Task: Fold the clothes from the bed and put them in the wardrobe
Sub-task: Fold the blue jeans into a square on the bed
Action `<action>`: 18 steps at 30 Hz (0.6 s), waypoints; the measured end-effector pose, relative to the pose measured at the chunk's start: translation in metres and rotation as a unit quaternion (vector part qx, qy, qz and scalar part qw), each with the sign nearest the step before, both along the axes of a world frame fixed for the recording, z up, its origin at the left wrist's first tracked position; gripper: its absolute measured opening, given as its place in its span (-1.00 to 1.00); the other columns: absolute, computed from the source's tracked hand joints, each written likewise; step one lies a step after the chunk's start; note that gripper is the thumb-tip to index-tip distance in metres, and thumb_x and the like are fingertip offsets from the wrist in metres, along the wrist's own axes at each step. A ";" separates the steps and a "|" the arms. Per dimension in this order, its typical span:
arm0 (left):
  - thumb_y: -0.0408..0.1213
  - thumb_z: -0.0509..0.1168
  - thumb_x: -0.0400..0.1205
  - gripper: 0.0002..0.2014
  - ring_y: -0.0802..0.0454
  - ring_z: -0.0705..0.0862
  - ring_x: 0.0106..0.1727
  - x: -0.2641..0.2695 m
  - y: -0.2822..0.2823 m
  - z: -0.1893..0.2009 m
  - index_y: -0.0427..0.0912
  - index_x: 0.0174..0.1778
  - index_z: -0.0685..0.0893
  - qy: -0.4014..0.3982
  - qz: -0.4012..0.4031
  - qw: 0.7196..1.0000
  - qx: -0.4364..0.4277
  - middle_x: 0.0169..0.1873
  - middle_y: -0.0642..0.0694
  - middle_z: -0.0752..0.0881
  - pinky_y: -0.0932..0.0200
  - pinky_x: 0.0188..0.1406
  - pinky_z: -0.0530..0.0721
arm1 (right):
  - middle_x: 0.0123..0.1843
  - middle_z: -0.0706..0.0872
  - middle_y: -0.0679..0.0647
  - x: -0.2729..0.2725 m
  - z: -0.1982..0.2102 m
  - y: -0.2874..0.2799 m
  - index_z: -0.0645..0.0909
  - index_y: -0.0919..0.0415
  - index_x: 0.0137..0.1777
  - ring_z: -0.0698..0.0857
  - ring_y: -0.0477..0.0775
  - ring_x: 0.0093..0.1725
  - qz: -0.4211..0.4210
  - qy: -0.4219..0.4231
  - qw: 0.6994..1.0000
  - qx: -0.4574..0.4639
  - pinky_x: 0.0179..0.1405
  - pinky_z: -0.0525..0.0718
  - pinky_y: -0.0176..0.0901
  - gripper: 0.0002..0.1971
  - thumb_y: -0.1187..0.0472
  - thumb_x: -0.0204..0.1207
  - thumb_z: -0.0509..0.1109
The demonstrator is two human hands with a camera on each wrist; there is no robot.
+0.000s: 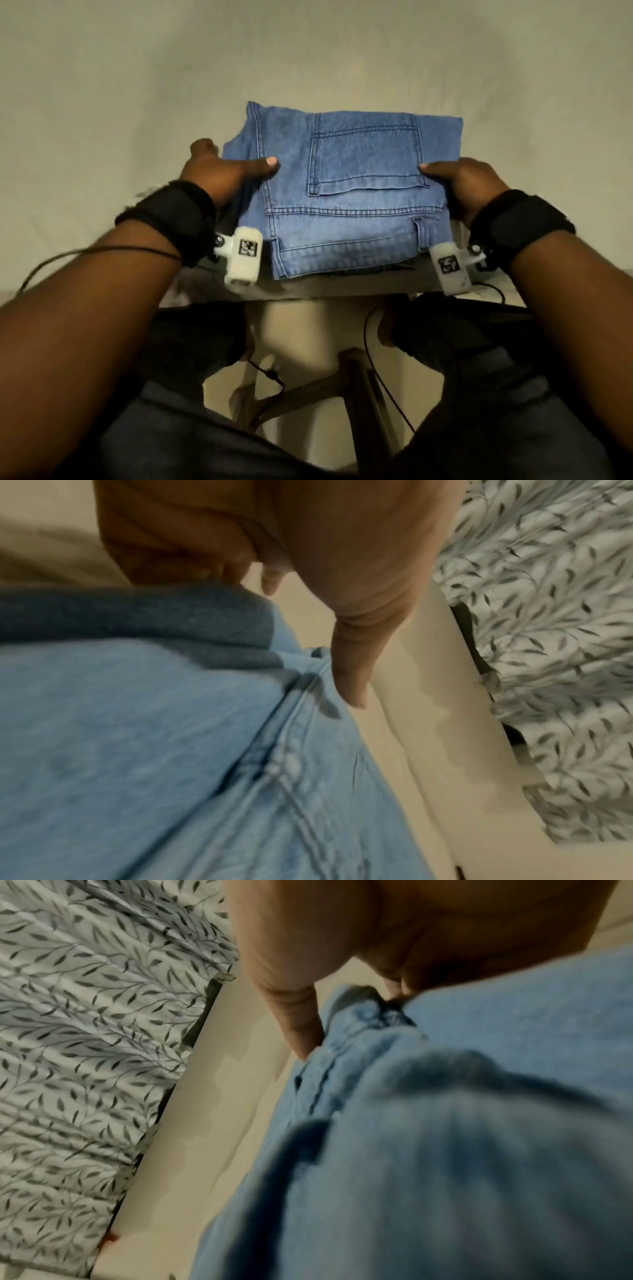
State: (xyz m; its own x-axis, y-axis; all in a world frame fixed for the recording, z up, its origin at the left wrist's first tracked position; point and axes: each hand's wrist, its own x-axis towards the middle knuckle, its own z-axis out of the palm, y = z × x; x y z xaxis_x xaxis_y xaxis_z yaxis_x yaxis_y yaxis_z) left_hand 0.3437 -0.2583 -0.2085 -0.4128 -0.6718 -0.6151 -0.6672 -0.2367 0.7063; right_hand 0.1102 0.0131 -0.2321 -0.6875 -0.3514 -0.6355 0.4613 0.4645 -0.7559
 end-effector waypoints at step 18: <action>-0.27 0.23 0.77 -0.51 0.42 0.69 0.14 0.001 -0.035 0.050 -0.40 0.59 0.39 0.274 -0.110 0.940 -0.172 0.06 0.07 0.71 0.30 0.38 0.57 | 0.15 0.63 0.07 -0.024 0.082 0.029 0.62 0.18 0.19 0.57 -0.19 0.06 0.215 0.518 0.827 -0.023 0.13 0.45 -0.57 -0.63 0.33 0.43 0.62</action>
